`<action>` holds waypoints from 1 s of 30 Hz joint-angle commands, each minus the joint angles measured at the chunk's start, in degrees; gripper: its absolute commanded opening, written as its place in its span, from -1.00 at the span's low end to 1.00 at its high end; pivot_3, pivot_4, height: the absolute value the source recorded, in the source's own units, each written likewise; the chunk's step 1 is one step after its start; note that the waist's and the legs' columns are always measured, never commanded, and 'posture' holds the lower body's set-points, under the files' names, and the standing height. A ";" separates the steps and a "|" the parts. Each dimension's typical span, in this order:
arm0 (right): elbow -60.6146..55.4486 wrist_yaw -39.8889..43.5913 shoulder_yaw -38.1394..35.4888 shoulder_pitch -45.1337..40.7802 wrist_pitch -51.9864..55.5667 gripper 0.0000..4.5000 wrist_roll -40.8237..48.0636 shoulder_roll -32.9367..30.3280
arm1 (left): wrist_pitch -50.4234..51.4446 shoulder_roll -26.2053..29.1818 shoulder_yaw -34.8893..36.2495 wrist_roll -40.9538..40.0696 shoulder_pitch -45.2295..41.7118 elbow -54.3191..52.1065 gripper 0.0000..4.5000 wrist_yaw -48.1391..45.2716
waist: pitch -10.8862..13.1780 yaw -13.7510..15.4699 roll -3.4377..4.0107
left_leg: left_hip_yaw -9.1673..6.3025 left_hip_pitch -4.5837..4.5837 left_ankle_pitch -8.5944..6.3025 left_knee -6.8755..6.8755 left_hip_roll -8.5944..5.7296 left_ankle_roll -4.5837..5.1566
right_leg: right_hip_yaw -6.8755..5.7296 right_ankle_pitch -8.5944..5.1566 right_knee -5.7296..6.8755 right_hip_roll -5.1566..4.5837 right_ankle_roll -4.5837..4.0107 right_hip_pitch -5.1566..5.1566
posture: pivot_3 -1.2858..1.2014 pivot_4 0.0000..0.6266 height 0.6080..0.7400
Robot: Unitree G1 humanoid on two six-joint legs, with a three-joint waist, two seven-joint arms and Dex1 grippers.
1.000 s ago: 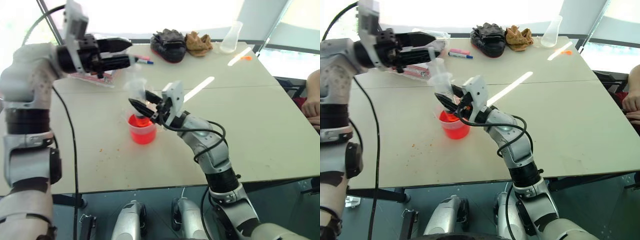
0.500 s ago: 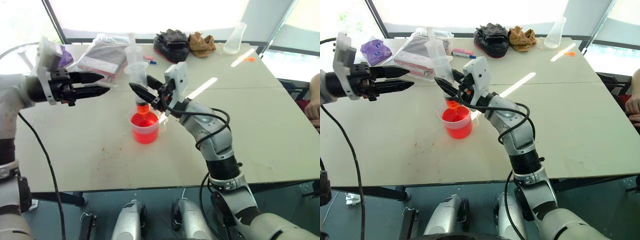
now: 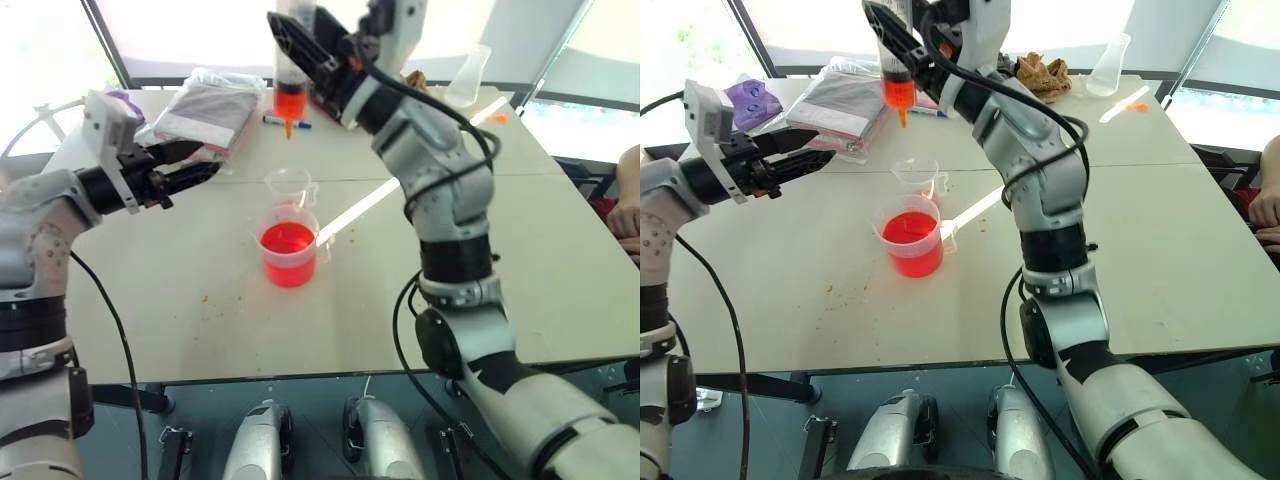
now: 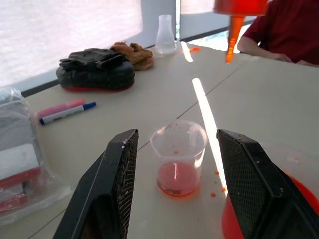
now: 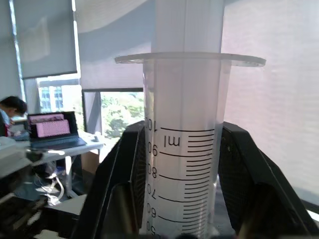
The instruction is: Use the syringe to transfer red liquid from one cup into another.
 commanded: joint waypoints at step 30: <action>37.81 8.57 0.73 -5.49 -33.58 -0.35 -11.25 5.30 | -36.50 -10.54 -8.82 18.71 -48.39 61.33 0.15 -12.40 | 0.02 -1.15 -0.02 | 0.16 -0.13 0.15 -0.04 -0.02 -0.24 | -0.11 0.00 0.01 -0.02 0.05 -0.05 | 0.03 -0.52 1.00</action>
